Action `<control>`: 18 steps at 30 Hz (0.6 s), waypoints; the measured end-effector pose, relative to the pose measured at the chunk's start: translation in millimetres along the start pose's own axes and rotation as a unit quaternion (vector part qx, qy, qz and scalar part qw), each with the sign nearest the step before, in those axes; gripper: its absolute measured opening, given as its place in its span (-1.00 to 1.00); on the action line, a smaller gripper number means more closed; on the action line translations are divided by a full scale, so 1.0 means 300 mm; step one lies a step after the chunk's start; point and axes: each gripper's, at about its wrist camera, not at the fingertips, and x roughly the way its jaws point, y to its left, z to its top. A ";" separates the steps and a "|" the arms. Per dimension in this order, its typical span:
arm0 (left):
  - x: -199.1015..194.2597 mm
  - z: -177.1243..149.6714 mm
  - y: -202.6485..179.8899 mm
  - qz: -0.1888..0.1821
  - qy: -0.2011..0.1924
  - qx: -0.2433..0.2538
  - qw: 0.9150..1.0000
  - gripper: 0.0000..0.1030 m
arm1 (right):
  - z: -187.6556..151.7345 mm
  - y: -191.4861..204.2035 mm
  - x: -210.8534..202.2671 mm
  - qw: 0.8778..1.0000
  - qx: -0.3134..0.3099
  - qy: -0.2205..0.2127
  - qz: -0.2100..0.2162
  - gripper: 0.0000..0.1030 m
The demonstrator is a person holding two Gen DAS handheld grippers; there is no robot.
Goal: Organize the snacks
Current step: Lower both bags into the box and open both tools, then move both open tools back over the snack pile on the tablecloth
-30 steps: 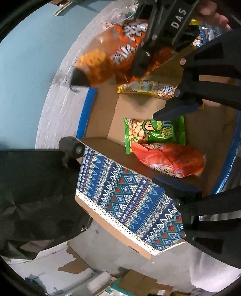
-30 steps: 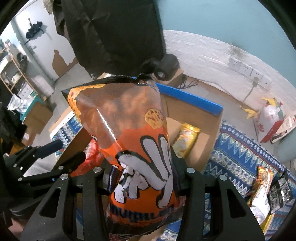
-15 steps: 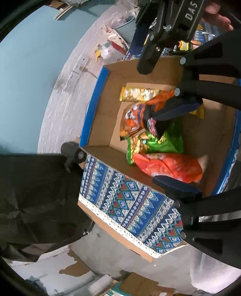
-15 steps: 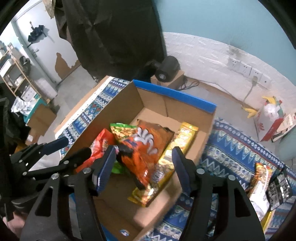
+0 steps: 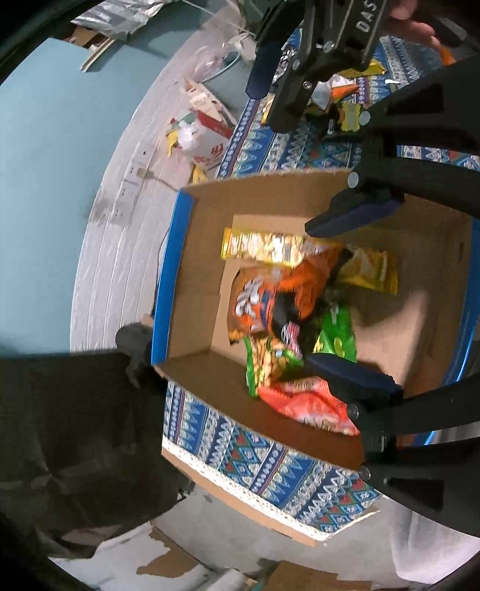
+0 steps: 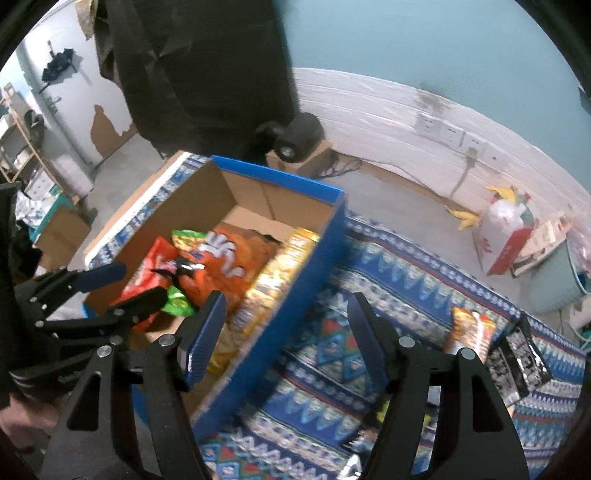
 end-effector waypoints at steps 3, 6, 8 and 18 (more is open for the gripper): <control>0.005 -0.004 -0.034 -0.013 0.005 0.003 1.000 0.30 | -0.031 -0.065 -0.011 1.000 0.012 0.004 -0.008 0.34; 0.010 -0.009 -0.084 -0.019 0.010 0.012 1.000 0.30 | -0.063 -0.129 -0.021 1.000 0.020 0.009 -0.014 0.34; 0.009 -0.012 -0.122 -0.023 0.010 0.023 0.999 0.30 | -0.085 -0.161 -0.030 1.000 0.023 0.010 -0.018 0.34; 0.030 -0.035 -0.317 -0.038 0.020 0.081 0.996 0.36 | -0.179 -0.329 -0.064 0.999 0.038 0.018 -0.032 0.34</control>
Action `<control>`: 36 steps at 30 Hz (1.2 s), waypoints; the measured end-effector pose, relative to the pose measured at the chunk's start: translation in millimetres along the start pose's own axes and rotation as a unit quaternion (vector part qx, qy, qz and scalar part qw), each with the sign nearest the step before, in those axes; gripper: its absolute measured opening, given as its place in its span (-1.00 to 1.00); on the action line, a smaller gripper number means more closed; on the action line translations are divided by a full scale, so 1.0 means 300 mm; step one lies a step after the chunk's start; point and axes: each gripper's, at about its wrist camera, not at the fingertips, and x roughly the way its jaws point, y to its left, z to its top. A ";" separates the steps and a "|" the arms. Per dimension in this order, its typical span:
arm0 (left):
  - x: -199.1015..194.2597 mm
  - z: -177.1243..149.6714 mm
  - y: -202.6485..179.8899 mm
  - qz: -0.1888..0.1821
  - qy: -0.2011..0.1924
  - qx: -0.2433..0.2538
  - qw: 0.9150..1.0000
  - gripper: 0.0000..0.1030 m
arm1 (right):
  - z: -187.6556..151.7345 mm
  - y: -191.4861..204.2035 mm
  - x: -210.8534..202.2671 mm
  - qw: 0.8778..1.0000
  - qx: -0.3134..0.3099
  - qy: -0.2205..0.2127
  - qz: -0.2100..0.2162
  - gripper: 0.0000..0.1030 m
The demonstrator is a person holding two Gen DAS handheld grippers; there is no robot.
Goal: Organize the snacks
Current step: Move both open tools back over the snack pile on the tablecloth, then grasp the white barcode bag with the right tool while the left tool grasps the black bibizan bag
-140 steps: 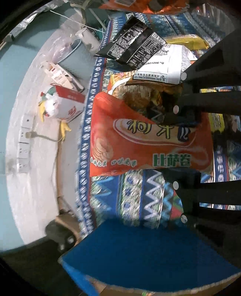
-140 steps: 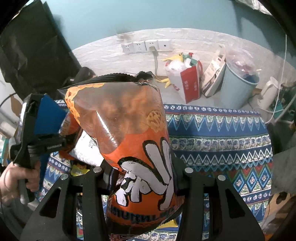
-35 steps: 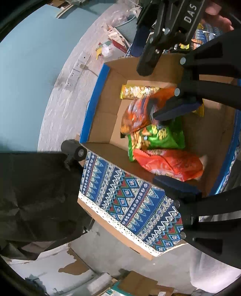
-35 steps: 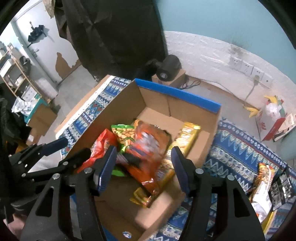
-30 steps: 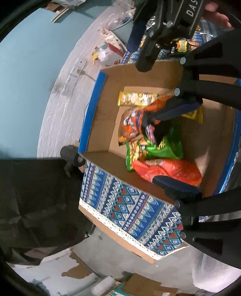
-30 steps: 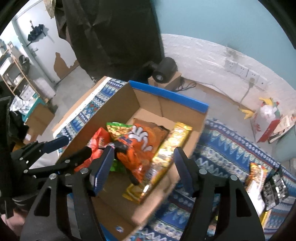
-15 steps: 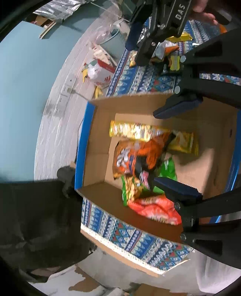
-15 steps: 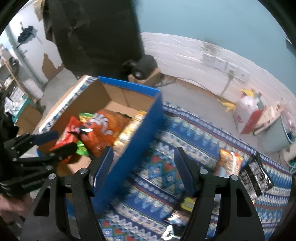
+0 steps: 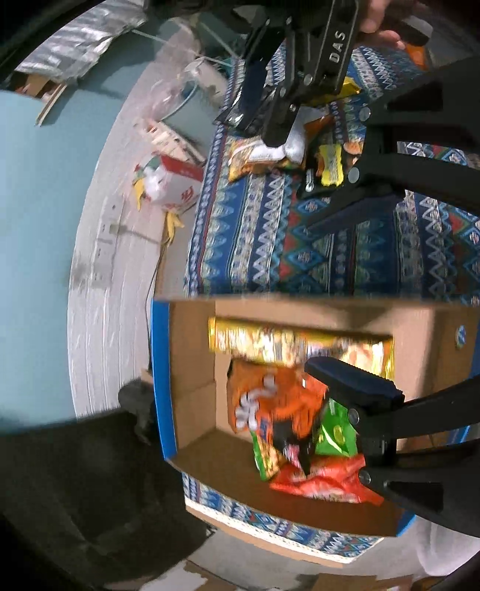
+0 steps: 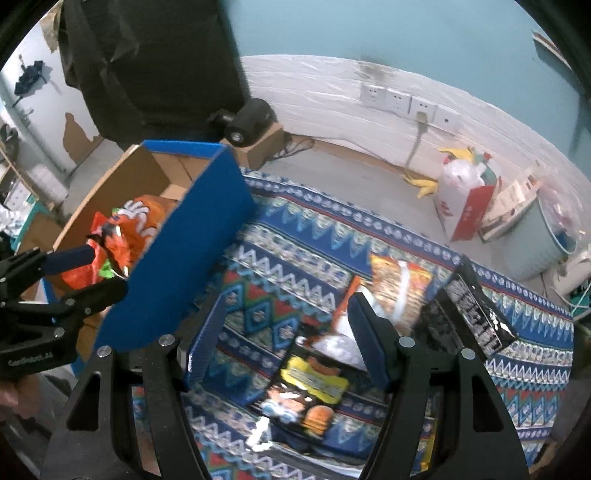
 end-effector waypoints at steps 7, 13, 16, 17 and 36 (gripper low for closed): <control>0.053 -0.003 -0.129 -0.018 0.015 0.035 0.999 0.37 | -0.071 -0.123 0.056 1.000 0.012 0.026 -0.004 0.34; 0.139 -0.004 -0.217 -0.024 0.037 0.058 0.997 0.37 | -0.110 -0.203 0.099 0.999 0.013 0.038 0.003 0.34; 0.186 0.000 -0.235 -0.019 0.046 0.063 0.997 0.37 | -0.117 -0.215 0.107 0.999 -0.001 0.037 0.003 0.34; 0.197 -0.001 -0.237 -0.019 0.049 0.063 0.997 0.37 | -0.121 -0.219 0.111 0.999 -0.007 0.035 0.005 0.34; 0.342 -0.028 -0.328 -0.026 0.105 0.075 0.991 0.37 | -0.222 -0.307 0.262 0.994 -0.039 0.100 0.006 -0.14</control>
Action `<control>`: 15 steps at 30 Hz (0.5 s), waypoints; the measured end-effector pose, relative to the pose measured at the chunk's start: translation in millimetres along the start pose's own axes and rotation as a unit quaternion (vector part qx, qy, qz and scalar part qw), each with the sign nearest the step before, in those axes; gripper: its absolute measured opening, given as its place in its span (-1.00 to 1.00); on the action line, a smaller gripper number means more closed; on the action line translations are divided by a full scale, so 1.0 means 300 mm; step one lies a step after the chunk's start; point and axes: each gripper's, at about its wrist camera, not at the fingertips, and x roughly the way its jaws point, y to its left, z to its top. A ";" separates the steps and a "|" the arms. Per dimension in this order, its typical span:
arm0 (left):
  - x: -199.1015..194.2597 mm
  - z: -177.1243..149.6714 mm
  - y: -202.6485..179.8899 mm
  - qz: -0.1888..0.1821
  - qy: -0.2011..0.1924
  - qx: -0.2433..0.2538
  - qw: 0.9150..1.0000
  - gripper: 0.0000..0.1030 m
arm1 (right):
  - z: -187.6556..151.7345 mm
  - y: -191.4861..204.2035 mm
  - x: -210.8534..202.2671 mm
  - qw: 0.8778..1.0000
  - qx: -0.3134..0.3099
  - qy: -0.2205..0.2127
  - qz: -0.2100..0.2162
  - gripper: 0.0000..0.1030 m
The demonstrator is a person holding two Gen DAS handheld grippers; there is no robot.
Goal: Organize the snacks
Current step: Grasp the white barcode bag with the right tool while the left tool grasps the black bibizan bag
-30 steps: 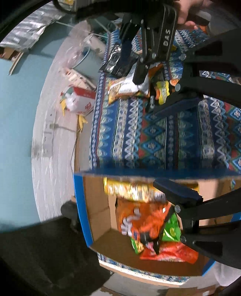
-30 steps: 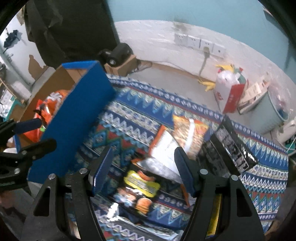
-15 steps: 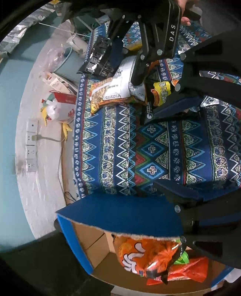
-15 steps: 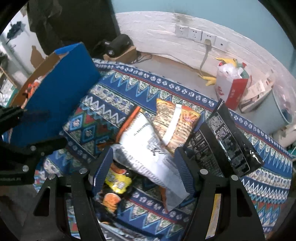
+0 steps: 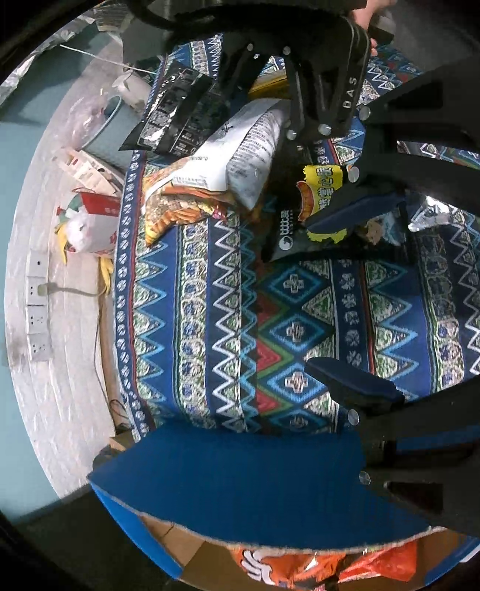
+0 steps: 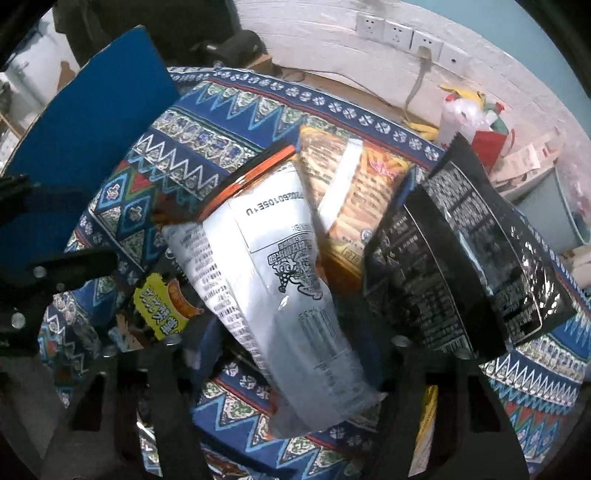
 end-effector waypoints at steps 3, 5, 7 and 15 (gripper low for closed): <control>0.016 -0.001 -0.020 -0.005 0.006 -0.001 1.000 0.41 | -0.015 -0.009 -0.009 1.000 0.014 -0.002 0.003 -0.39; 0.026 0.001 -0.032 -0.011 0.011 -0.004 1.000 0.50 | -0.028 -0.008 -0.028 1.000 0.017 -0.008 -0.004 -0.42; 0.035 0.001 -0.044 -0.019 0.014 -0.010 1.000 0.53 | -0.039 -0.012 -0.055 0.999 0.029 -0.018 -0.006 -0.42; 0.070 -0.009 -0.128 -0.037 0.030 0.002 0.999 0.57 | -0.108 -0.042 -0.199 0.995 0.079 -0.061 -0.009 -0.42</control>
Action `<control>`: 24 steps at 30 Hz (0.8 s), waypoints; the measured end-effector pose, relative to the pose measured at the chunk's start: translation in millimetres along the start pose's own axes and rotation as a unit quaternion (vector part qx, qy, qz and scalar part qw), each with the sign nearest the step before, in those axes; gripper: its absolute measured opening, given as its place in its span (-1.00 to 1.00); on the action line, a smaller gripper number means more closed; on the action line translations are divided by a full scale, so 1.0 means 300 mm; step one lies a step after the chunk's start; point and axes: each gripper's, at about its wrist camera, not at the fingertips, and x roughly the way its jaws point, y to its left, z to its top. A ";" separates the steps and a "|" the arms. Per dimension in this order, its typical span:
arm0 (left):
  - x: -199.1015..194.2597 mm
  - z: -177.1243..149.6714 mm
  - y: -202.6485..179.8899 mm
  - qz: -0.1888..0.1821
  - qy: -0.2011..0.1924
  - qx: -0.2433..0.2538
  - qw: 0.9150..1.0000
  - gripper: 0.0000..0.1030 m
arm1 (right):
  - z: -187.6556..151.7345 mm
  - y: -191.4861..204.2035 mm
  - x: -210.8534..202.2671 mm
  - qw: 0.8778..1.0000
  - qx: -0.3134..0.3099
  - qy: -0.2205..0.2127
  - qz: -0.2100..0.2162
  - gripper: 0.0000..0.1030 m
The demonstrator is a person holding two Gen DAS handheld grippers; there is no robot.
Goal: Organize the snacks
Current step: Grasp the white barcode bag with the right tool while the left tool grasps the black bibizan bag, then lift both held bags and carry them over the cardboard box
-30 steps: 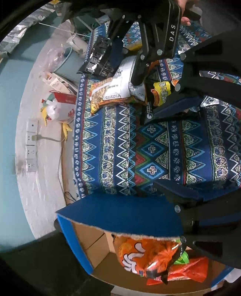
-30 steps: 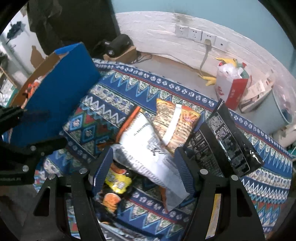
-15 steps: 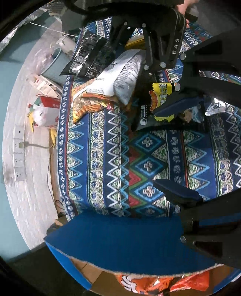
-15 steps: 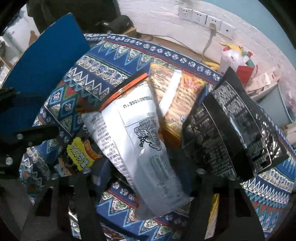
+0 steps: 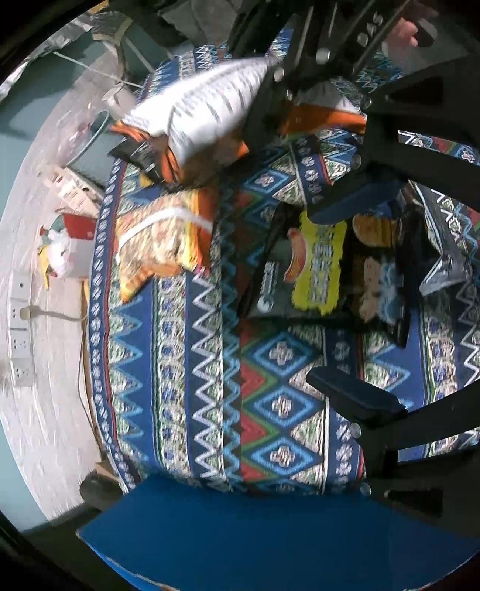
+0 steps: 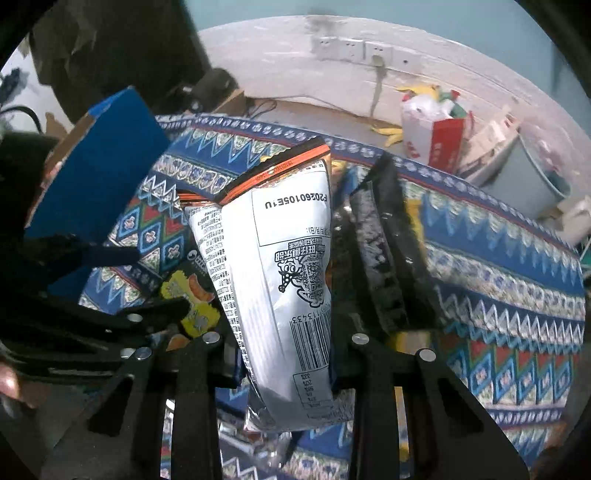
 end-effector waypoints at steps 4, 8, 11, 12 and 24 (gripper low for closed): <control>0.035 -0.006 -0.041 0.006 0.012 0.014 1.000 0.57 | -0.036 -0.037 -0.033 1.000 0.017 -0.001 -0.005 -0.42; 0.075 -0.007 -0.071 0.018 0.021 0.023 0.999 0.57 | -0.059 -0.075 -0.051 0.999 0.035 -0.005 -0.010 -0.42; 0.112 -0.008 -0.092 0.022 0.034 0.028 0.999 0.57 | -0.062 -0.087 -0.062 0.999 0.042 -0.009 -0.010 -0.42; 0.122 -0.010 -0.096 0.023 0.038 0.030 0.999 0.59 | -0.061 -0.088 -0.065 0.999 0.042 -0.011 -0.009 -0.42; 0.091 -0.047 -0.082 0.030 0.007 0.051 0.998 0.23 | -0.051 -0.082 -0.076 0.999 0.042 -0.023 -0.010 -0.42</control>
